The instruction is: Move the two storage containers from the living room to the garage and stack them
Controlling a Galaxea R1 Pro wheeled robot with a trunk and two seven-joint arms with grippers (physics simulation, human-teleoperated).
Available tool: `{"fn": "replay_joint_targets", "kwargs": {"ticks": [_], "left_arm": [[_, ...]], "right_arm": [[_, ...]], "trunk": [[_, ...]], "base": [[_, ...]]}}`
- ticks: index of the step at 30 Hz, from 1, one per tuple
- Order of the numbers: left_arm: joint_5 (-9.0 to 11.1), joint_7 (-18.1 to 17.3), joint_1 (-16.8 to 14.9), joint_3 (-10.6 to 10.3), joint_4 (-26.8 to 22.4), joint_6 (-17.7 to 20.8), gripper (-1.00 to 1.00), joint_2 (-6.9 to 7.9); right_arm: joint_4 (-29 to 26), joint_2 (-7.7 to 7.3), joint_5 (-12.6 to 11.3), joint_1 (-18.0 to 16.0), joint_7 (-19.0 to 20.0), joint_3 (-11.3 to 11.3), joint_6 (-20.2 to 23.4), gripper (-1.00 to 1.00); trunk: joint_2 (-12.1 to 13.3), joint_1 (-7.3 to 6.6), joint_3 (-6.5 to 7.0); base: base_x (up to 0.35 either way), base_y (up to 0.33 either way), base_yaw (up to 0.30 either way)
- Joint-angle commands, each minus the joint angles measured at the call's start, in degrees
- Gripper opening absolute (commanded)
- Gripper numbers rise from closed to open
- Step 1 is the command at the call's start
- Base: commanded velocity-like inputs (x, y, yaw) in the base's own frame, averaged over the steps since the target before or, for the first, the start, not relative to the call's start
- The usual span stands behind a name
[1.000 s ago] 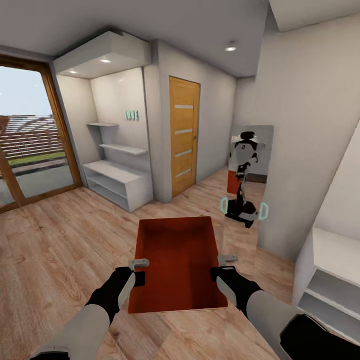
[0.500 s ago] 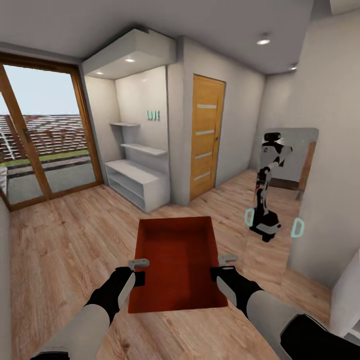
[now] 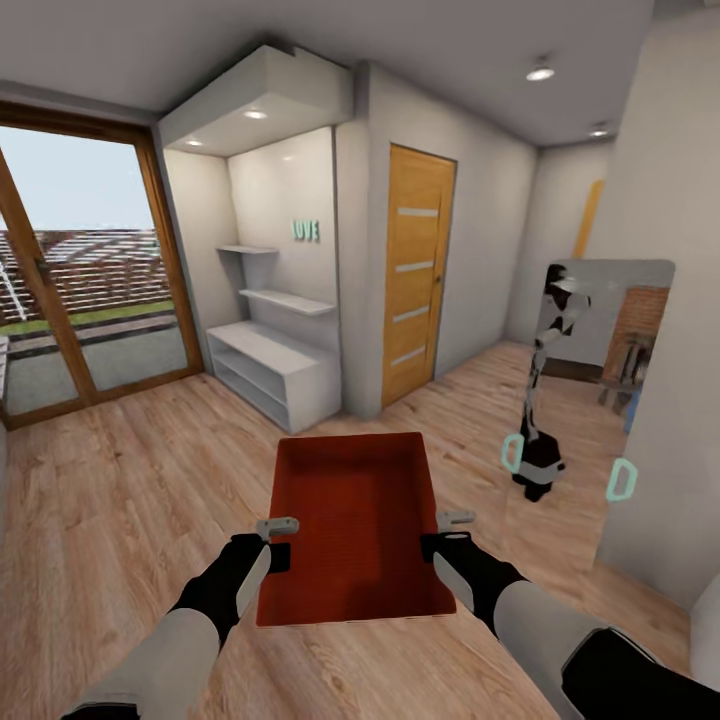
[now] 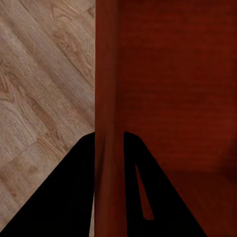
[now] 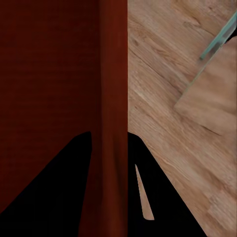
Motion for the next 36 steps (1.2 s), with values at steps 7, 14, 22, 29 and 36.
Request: {"fn": "replay_joint_targets", "kwargs": {"ticks": [7, 14, 22, 29, 36], "left_arm": [[-1.5, 0.8, 0.0, 0.2, 0.0, 0.6, -1.00, 0.06], [-1.5, 0.8, 0.0, 0.2, 0.0, 0.6, -1.00, 0.06], [-1.5, 0.8, 0.0, 0.3, -0.1, 0.6, -1.00, 0.06], [-1.5, 0.9, 0.0, 0.3, -0.1, 0.6, -1.00, 0.06], [-1.5, 0.9, 0.0, 0.3, -0.1, 0.6, -1.00, 0.06]], "right_arm": [[-1.2, -0.04, -0.1, -0.1, -0.3, 0.5, 0.1, -1.00], [-1.2, -0.02, -0.1, -0.1, -0.3, 0.5, 0.1, -1.00], [-1.2, -0.07, -0.1, -0.1, -0.3, 0.5, 0.1, -1.00], [-1.2, -0.08, -0.1, -0.1, -0.3, 0.5, 0.1, -1.00], [-1.2, -0.15, -0.1, -0.1, -0.3, 0.5, 0.2, -1.00]], "trunk": [[-0.1, 0.07, -0.10], [-0.1, 0.07, -0.10], [-0.1, 0.07, -0.10], [-0.1, 0.07, -0.10], [-0.1, 0.07, -0.10]], "base": [[0.323, 0.000, 0.000], [0.323, 0.000, 0.000], [0.323, 0.000, 0.000], [0.323, 0.000, 0.000], [0.323, 0.000, 0.000]]}}
